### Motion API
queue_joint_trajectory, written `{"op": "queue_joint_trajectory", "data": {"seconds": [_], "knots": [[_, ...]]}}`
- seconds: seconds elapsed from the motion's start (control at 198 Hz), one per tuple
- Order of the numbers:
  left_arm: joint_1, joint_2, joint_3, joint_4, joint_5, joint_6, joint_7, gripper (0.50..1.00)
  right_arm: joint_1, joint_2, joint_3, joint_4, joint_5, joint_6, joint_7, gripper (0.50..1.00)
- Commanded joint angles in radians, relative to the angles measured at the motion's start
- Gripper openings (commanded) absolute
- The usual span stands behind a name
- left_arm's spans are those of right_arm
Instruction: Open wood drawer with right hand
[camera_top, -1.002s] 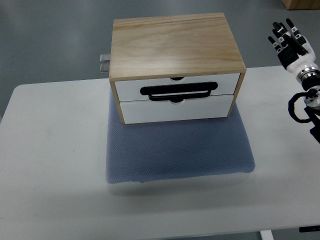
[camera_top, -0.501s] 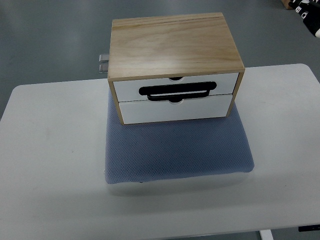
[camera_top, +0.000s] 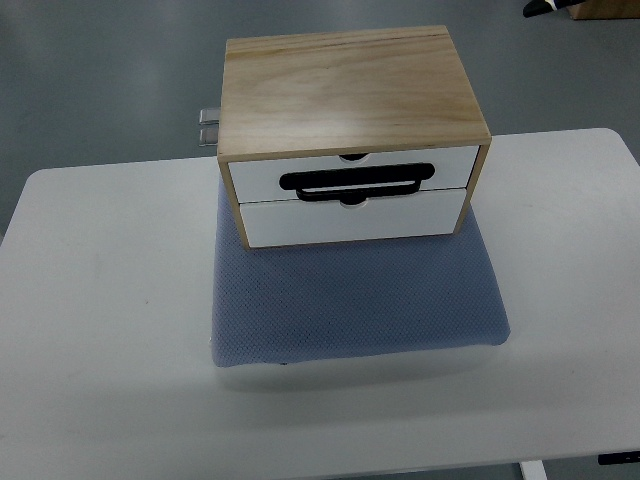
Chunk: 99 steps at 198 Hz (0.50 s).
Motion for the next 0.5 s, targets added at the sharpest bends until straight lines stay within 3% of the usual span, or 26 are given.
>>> {"op": "queue_joint_trajectory", "data": {"seconds": [0.0, 0.147, 0.324, 0.339, 0.496], "knots": [[0.0, 0.0, 0.001, 0.0, 0.0, 0.0, -0.001, 1.0, 0.12, 0.008, -0.042, 0.063, -0.121, 0.091, -0.016, 0.944], [0.0, 0.0, 0.001, 0.0, 0.0, 0.0, -0.001, 1.0, 0.233, 0.064, -0.086, 0.113, -0.183, 0.091, -0.067, 0.944], [0.0, 0.0, -0.001, 0.0, 0.0, 0.0, 0.0, 1.0, 0.293, 0.126, -0.16, 0.15, -0.199, 0.091, -0.071, 0.944], [0.0, 0.0, -0.001, 0.0, 0.0, 0.0, 0.0, 1.0, 0.316, 0.176, -0.187, 0.164, -0.198, 0.091, -0.07, 0.944], [0.0, 0.0, -0.001, 0.0, 0.0, 0.0, 0.0, 1.0, 0.322, 0.262, -0.191, 0.205, -0.189, 0.091, -0.071, 0.944]]}}
